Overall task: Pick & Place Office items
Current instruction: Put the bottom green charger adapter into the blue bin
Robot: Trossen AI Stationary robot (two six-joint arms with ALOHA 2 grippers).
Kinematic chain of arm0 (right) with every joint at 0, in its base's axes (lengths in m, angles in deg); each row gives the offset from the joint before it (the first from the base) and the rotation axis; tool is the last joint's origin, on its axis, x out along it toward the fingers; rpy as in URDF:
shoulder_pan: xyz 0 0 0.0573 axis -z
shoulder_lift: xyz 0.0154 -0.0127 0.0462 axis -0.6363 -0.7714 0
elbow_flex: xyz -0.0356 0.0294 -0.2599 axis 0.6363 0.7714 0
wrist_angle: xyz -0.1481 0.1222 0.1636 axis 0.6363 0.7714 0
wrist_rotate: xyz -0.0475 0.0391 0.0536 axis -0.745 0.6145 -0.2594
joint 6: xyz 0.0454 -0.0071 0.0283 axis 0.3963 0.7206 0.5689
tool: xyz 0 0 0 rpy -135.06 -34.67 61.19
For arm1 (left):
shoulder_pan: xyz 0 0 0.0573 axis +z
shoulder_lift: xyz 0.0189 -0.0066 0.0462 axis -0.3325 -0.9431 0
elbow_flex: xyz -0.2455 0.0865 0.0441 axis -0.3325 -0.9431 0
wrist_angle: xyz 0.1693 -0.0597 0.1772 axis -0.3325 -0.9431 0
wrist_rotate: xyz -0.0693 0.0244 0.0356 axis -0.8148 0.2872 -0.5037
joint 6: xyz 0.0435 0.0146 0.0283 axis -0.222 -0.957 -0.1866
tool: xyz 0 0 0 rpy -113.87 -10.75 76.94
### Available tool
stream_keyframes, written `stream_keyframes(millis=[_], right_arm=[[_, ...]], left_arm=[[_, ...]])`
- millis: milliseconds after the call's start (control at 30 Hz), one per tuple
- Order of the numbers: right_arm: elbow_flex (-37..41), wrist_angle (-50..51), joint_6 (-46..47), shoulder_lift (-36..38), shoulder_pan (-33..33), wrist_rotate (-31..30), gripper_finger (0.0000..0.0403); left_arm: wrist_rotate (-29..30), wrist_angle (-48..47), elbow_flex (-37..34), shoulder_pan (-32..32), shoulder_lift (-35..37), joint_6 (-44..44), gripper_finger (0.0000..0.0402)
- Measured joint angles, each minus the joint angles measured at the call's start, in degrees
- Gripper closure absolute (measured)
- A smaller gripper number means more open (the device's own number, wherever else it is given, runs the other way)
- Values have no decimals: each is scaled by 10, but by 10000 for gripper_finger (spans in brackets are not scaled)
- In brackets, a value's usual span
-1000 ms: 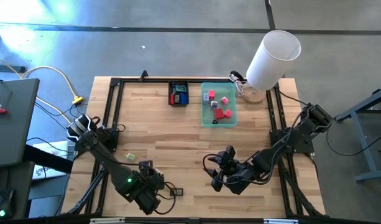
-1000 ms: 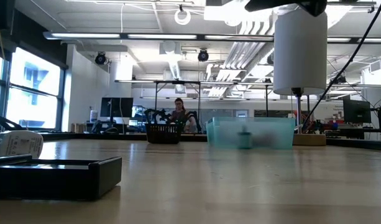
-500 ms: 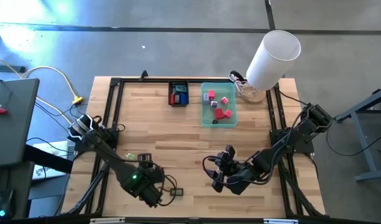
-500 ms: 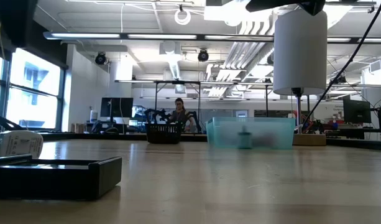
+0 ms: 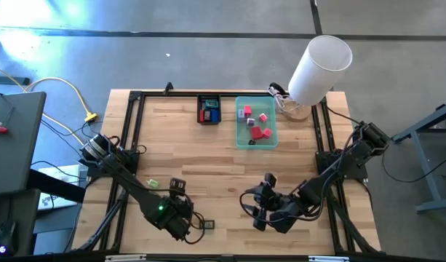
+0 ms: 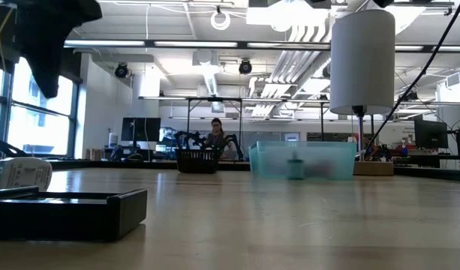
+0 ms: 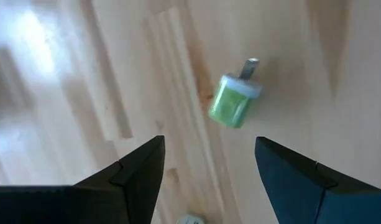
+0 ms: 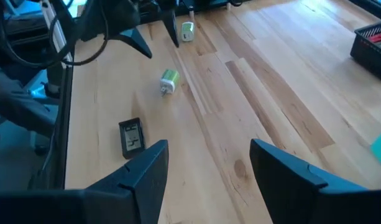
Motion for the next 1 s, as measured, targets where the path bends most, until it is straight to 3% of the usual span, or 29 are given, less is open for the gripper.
stream_keyframes(millis=[267, 500, 1000], right_arm=[[0, 0, -19, 0, -1, -4, 188], [0, 0, -17, 0, -1, -5, 188], [0, 0, -16, 0, 0, -5, 188]], left_arm=[[-103, 50, -28, 14, 0, -63, 160], [-101, 81, -41, 23, 0, -133, 160], [-103, 112, -50, 38, 0, -144, 160]])
